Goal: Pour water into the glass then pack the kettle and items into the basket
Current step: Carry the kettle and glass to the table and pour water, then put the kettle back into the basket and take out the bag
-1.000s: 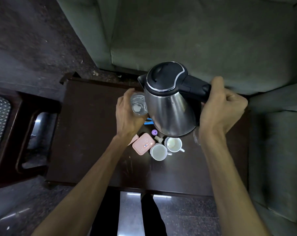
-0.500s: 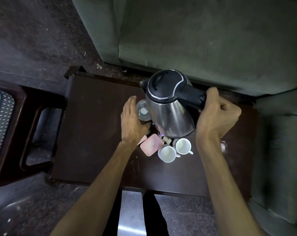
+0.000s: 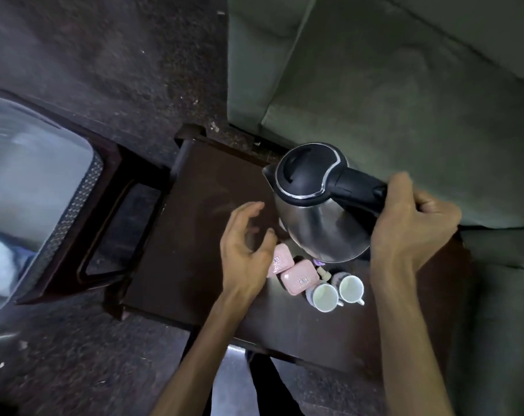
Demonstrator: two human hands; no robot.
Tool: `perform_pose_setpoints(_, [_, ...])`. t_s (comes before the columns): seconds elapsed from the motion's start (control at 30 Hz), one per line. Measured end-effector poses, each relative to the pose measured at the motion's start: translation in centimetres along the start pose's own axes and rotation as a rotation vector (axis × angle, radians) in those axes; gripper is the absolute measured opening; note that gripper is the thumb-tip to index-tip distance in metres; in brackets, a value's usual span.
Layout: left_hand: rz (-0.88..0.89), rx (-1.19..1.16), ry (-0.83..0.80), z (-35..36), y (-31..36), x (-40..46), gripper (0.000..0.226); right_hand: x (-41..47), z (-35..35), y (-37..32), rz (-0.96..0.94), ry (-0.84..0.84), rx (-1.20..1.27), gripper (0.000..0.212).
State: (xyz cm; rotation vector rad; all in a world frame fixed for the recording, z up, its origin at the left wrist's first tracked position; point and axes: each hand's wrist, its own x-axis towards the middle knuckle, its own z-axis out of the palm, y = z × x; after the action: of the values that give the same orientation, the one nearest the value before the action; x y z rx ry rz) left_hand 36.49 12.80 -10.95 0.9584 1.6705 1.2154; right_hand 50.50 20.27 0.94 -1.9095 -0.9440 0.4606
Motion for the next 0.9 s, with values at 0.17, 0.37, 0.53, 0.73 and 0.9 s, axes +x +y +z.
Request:
perform_pose_setpoints(0.17, [0.026,-0.088,0.1,-3.3,2.5,1.1,0.047,-2.7,3.1,-2.6,0.086,-0.034,0.209,0.045])
perform_pose_setpoints(0.37, [0.039,-0.1,0.332,-10.8,2.7,3.9,0.049,-7.8,9.8,-5.7,0.216,-0.103,0.373,0.043])
perform_pose_setpoints(0.53, [0.052,-0.08,0.495,-18.1,3.3,6.6,0.044,-13.1,15.3,-10.5,0.216,-0.261,0.509,0.044])
perform_pose_setpoints(0.73, [0.098,0.02,0.695,-25.8,3.9,9.3,0.045,-18.2,20.4,-14.7,0.22,-0.454,0.623,0.043])
perform_pose_setpoints(0.9, [0.112,0.019,0.801,-31.1,3.1,11.1,0.046,-22.4,24.7,-16.0,0.269,-0.622,0.664,0.055])
